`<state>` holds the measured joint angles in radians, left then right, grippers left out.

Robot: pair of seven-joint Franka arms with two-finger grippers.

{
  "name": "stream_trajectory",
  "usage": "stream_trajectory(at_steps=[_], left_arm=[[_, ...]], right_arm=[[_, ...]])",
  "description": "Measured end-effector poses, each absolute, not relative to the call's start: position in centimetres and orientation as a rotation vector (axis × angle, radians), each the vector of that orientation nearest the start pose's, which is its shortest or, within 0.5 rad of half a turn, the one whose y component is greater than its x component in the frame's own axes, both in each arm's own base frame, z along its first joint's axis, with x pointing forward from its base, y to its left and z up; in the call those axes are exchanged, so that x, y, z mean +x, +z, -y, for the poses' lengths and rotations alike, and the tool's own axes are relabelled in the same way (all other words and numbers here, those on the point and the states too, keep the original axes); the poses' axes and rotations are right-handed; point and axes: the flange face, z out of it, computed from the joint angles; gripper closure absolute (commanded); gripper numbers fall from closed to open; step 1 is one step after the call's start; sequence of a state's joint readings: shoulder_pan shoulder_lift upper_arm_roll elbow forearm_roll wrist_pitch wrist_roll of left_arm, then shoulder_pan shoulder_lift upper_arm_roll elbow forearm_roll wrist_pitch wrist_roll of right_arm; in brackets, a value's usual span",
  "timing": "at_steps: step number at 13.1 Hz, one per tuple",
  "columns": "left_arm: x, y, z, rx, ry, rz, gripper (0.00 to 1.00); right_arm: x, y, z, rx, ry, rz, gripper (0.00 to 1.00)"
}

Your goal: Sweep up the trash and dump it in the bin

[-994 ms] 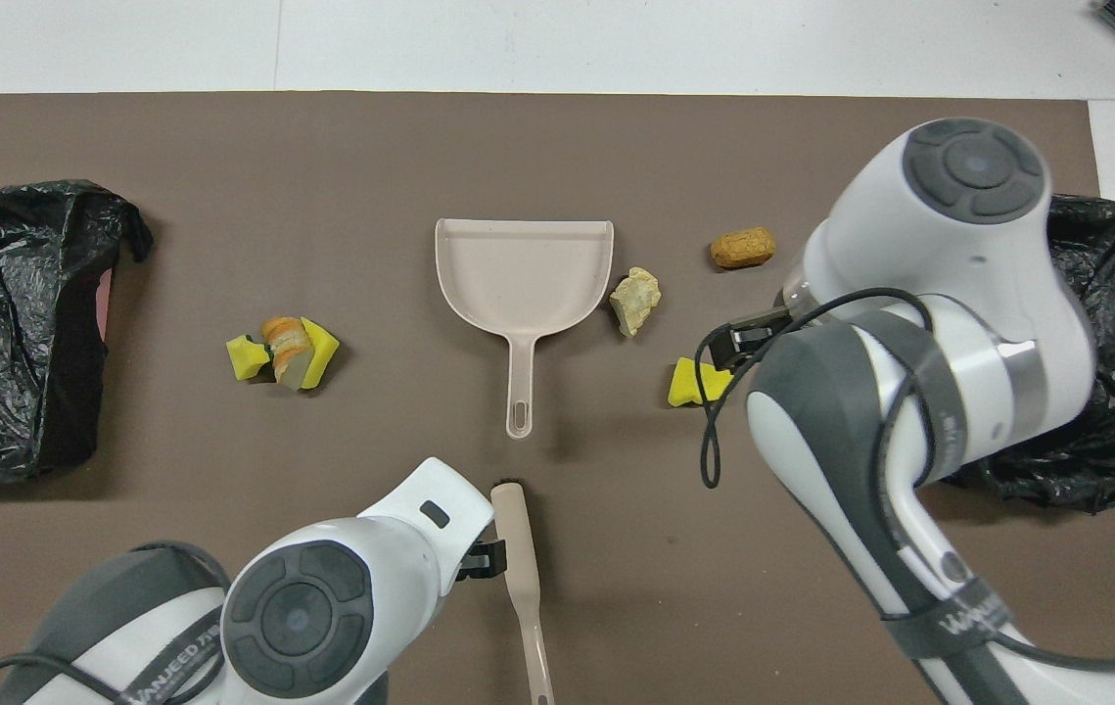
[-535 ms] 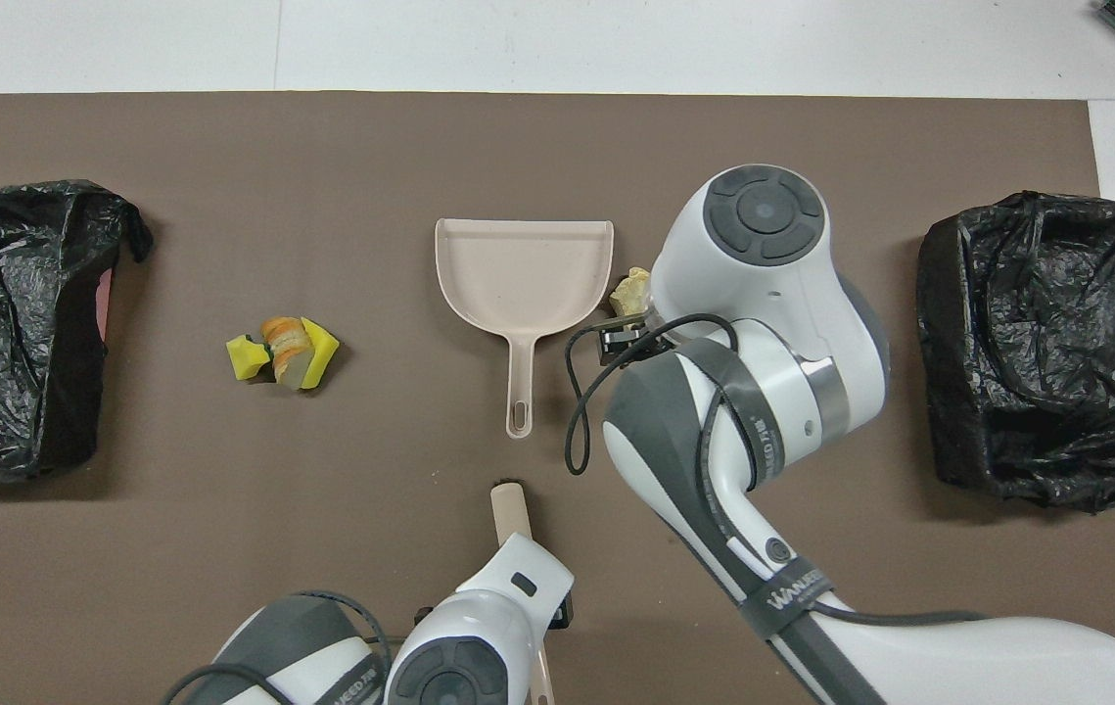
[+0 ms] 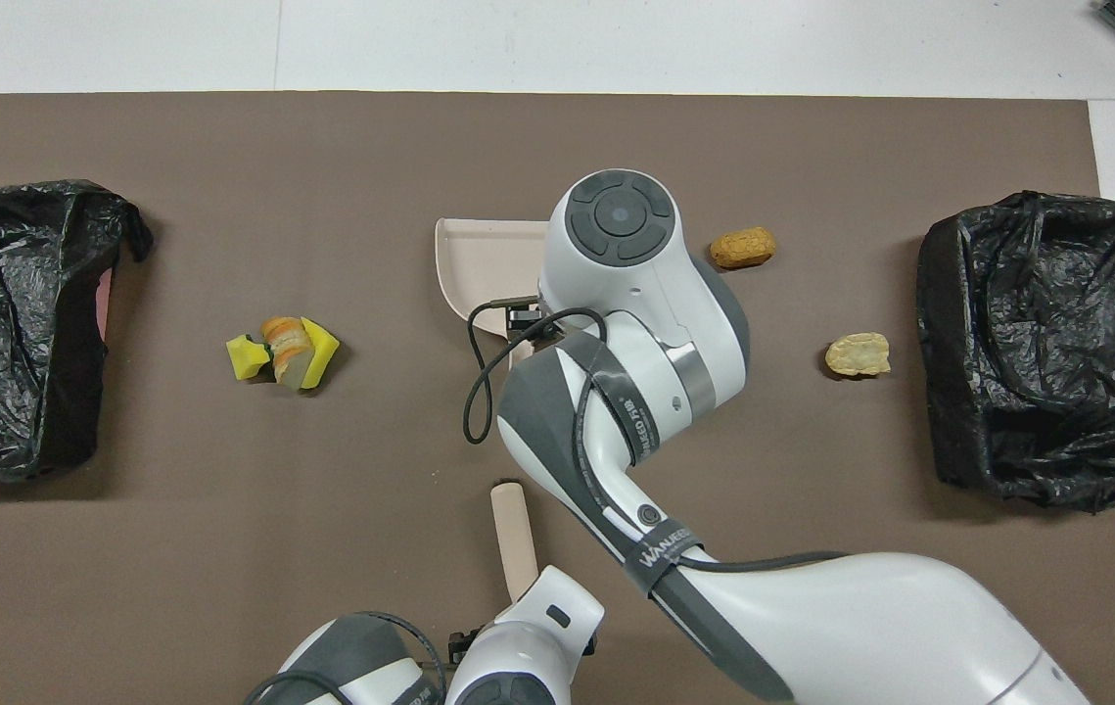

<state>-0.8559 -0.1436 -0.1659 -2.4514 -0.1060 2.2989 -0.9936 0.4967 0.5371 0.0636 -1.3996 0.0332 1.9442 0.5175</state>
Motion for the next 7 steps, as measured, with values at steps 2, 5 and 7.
stream_trajectory(at_steps=[2,5,7], left_arm=[[23.1,34.9,40.0,-3.162,0.08,0.061,0.0],[22.7,34.5,39.9,-3.155,0.086,0.06,0.16],[22.6,34.2,39.7,-3.149,0.09,0.061,0.68]], right_arm=[[60.5,38.7,-39.0,-3.076,0.031,0.024,0.18],[60.1,37.8,-40.6,-3.078,0.041,0.037,0.19],[59.9,37.8,-40.8,-3.075,0.049,0.04,0.2]])
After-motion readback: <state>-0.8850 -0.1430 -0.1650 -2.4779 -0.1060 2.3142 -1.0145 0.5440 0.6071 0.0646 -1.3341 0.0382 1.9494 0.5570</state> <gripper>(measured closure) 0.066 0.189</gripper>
